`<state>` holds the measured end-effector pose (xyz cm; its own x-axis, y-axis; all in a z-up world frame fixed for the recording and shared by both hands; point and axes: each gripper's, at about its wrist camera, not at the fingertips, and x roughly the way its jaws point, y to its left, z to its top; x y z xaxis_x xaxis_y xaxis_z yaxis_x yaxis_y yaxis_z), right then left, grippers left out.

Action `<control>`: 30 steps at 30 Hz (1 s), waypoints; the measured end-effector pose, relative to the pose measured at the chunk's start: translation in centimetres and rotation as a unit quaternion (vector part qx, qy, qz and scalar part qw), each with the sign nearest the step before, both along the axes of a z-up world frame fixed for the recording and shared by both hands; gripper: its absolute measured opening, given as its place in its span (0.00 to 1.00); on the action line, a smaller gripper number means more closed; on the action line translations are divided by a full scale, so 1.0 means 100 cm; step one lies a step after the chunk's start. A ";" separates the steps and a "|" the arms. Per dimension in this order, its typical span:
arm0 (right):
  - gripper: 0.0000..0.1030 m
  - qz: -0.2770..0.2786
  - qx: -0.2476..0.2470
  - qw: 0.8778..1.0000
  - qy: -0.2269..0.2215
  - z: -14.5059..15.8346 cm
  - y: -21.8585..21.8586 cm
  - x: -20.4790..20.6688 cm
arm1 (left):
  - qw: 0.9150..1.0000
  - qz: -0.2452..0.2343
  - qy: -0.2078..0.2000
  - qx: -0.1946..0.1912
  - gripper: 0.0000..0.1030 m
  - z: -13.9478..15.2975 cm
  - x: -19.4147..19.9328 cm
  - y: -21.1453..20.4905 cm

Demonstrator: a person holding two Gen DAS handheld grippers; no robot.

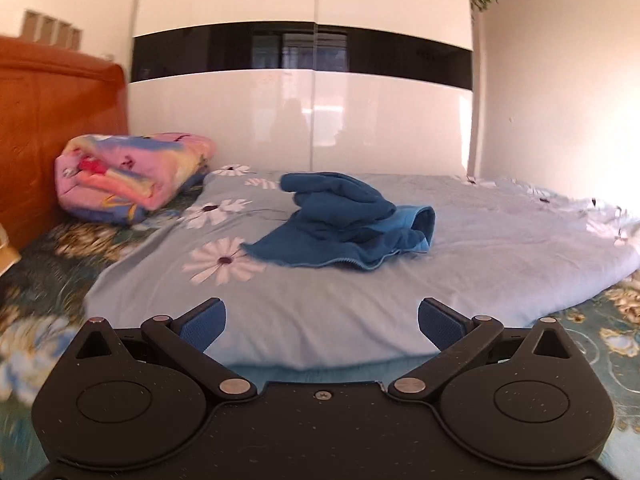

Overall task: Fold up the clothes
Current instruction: 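Move both grippers toward the dark-blue fleece jacket on the duvet, then grasp the fleece jacket edge with the left gripper and pull it off the duvet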

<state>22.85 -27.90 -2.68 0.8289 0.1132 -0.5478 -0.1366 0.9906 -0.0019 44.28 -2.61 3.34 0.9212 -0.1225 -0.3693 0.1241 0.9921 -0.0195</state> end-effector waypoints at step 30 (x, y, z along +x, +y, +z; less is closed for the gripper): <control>0.92 -0.128 0.139 0.982 0.024 -0.055 -0.135 0.013 | 0.992 0.043 0.063 0.104 0.27 -0.072 0.234 -0.081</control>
<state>24.13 -41.42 -8.17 0.8232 0.0557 -0.5651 0.1230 0.9541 0.2732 67.68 -10.70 -3.85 0.8702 0.0452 -0.4907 0.0482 0.9832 0.1760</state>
